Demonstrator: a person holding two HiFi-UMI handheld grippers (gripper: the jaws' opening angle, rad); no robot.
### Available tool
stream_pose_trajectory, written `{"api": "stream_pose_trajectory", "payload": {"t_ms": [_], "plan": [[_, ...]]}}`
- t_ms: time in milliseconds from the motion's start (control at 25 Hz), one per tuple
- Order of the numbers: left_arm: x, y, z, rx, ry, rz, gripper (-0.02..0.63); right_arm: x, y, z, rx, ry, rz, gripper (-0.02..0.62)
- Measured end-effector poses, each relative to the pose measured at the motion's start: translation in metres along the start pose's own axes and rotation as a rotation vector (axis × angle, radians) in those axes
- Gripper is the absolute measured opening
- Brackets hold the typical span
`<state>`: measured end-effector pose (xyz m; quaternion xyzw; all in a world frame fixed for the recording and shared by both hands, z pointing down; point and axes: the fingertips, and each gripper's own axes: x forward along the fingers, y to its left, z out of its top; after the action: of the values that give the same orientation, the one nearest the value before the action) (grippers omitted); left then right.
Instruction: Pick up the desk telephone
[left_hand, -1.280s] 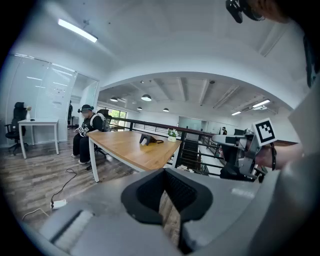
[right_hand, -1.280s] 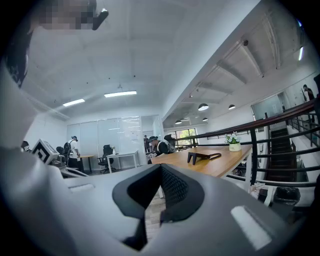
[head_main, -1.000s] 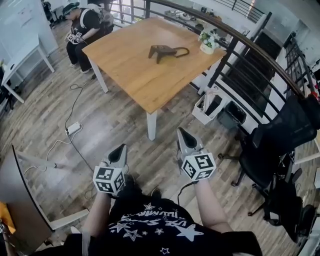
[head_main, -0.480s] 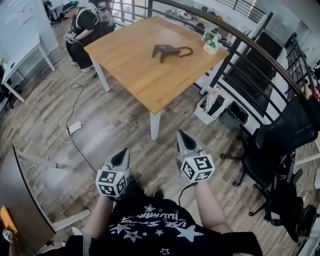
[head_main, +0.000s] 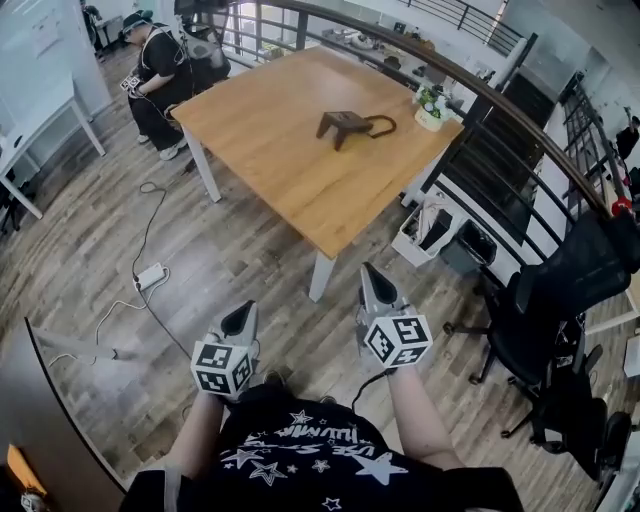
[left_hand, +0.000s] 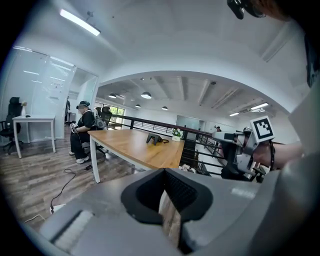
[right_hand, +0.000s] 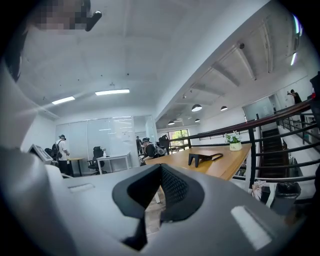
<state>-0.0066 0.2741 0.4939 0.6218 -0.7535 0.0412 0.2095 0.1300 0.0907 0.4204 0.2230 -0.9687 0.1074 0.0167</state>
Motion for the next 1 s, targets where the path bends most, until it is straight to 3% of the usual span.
{"api": "stream_pose_trajectory", "payload": {"t_ms": [360,520,800,1000], "plan": [[0.008,0.063,-0.002,-0.006,0.058,-0.063,0.002,0.057,0.02,-0.014,0.062,0.014,-0.079,0.0],[0.019,0.079,-0.003,0.032,0.086,-0.101,0.002,0.062,0.018,-0.022,0.077,0.019,-0.125,0.0],[0.061,0.089,0.019,0.045,0.072,-0.126,0.002,0.073,-0.02,-0.035,0.094,0.037,-0.194,0.0],[0.089,0.106,0.043,0.034,0.052,-0.089,0.002,0.114,-0.058,-0.017,0.114,0.002,-0.187,0.0]]}}
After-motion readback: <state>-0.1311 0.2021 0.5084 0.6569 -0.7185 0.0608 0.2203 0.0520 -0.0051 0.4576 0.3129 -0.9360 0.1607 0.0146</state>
